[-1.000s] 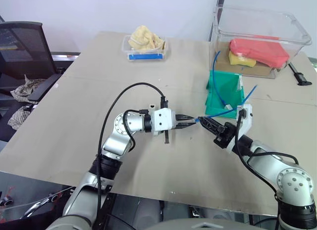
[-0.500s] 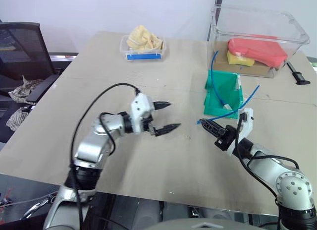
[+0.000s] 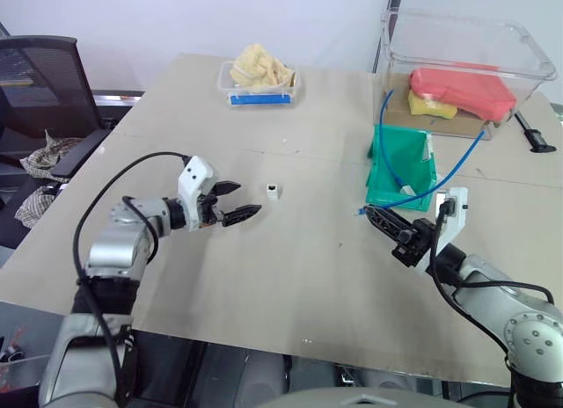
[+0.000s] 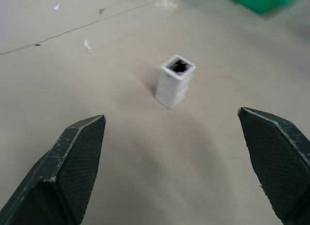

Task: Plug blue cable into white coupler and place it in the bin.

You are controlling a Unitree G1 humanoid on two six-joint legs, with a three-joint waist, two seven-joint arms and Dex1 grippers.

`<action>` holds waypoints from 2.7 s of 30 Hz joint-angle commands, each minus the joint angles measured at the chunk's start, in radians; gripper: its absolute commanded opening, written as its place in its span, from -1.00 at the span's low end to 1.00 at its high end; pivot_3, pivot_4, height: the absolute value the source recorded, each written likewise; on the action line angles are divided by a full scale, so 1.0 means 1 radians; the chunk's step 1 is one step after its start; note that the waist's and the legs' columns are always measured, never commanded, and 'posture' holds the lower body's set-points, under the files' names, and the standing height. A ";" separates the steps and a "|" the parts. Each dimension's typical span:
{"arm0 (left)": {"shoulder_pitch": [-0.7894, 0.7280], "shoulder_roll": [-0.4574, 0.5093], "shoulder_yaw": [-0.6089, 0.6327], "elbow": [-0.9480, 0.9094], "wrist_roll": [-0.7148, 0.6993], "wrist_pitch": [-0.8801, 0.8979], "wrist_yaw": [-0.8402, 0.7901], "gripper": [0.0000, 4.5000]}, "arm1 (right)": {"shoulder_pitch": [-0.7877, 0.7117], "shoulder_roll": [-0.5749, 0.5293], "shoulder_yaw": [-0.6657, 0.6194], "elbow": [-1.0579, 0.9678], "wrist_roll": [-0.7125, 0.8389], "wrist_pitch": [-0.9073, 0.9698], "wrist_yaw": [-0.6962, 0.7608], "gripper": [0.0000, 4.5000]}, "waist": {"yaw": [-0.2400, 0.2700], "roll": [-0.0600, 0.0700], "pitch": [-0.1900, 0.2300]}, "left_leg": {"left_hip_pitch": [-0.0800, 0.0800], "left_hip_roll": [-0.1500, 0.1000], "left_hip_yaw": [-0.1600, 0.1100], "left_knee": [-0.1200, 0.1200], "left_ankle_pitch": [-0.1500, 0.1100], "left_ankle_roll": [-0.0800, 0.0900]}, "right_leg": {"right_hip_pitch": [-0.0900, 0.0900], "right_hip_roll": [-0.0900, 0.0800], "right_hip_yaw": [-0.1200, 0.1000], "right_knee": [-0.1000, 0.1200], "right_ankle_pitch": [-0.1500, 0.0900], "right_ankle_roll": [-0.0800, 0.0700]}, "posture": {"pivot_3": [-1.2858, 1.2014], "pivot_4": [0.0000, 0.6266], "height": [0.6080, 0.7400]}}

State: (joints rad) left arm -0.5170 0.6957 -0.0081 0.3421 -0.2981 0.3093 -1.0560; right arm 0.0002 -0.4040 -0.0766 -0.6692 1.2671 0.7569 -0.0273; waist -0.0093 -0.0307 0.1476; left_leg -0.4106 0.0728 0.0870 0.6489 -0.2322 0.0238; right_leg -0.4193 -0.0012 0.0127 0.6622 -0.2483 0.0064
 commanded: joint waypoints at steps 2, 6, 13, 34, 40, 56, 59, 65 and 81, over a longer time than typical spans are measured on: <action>-0.116 -0.042 -0.060 0.187 0.082 -0.166 -0.071 0.99 | 0.006 -0.004 -0.010 -0.101 0.006 -0.027 -0.044 -1.00 | 0.000 0.000 0.000 | -0.004 0.000 0.000 0.000 0.000 0.000 | -0.003 0.001 0.000 0.000 0.001 -0.001 | 0.03 -0.52 1.00; -0.202 -0.083 -0.098 0.358 0.144 -0.282 -0.104 0.99 | 0.023 -0.011 -0.013 -0.144 0.014 -0.033 -0.084 -1.00 | -0.001 0.000 0.000 | -0.005 -0.001 0.000 0.000 0.000 0.000 | -0.004 0.002 -0.001 0.000 0.001 -0.001 | 0.03 -0.52 1.00; -0.303 -0.135 -0.121 0.586 0.224 -0.443 -0.119 0.46 | 0.033 -0.038 -0.020 -0.202 0.047 -0.053 -0.149 -1.00 | -0.003 -0.001 0.000 | -0.005 -0.001 0.000 0.001 0.000 0.000 | -0.004 0.003 -0.001 0.000 0.001 0.000 | 0.03 -0.52 1.00; -0.134 -0.294 -0.270 -0.056 0.189 -0.179 -0.242 -0.85 | -0.080 -0.384 0.108 -0.112 -0.313 -0.011 0.223 -1.00 | -0.002 -0.001 -0.001 | -0.005 -0.001 -0.001 0.004 0.000 0.000 | -0.004 0.006 0.000 0.002 0.000 0.000 | 0.03 -0.52 1.00; -0.162 -0.361 -0.358 -0.068 0.237 -0.137 -0.191 -0.85 | -0.224 -0.429 0.198 0.009 -0.470 -0.021 0.414 -1.00 | -0.004 -0.001 -0.001 | -0.004 -0.003 0.000 0.004 0.000 0.001 | -0.003 0.008 0.001 0.002 0.000 0.001 | 0.03 -0.52 1.00; -0.207 -0.368 -0.434 0.055 0.312 -0.226 -0.224 -0.85 | -0.414 -0.406 0.358 0.210 -0.746 -0.045 0.738 -1.00 | 0.000 -0.001 -0.001 | -0.005 -0.002 0.000 0.005 0.000 0.001 | -0.004 0.008 0.001 0.001 0.001 -0.001 | 0.03 -0.52 1.00; -0.203 -0.368 -0.435 0.055 0.314 -0.231 -0.226 -0.85 | -0.422 -0.393 0.370 0.235 -0.781 -0.052 0.776 -1.00 | 0.000 -0.001 -0.001 | -0.004 -0.002 -0.001 0.005 0.000 0.001 | -0.004 0.008 0.000 0.002 0.001 -0.001 | 0.03 -0.52 1.00; -0.201 -0.364 -0.437 0.059 0.319 -0.238 -0.229 -0.85 | -0.441 -0.359 0.363 0.243 -0.797 -0.041 0.823 -1.00 | -0.001 -0.001 -0.001 | -0.004 -0.002 0.000 0.005 0.000 0.001 | -0.003 0.008 0.001 0.002 0.001 -0.001 | 0.03 -0.52 1.00; -0.199 -0.364 -0.437 0.056 0.322 -0.250 -0.229 -0.85 | -0.469 -0.368 0.438 0.339 -0.954 -0.105 0.938 -1.00 | -0.001 0.000 -0.001 | -0.004 -0.003 0.000 0.005 0.000 0.001 | -0.003 0.008 0.001 0.002 0.001 -0.001 | 0.03 -0.52 1.00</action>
State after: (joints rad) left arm -0.7118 0.3328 -0.4350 0.4057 0.0212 0.0734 -1.2706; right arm -0.4678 -0.7565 0.3258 -0.3700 0.3570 0.6613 0.8835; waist -0.0102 -0.0312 0.1466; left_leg -0.4143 0.0702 0.0870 0.6539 -0.2322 0.0243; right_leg -0.4227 0.0067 0.0136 0.6645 -0.2472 0.0055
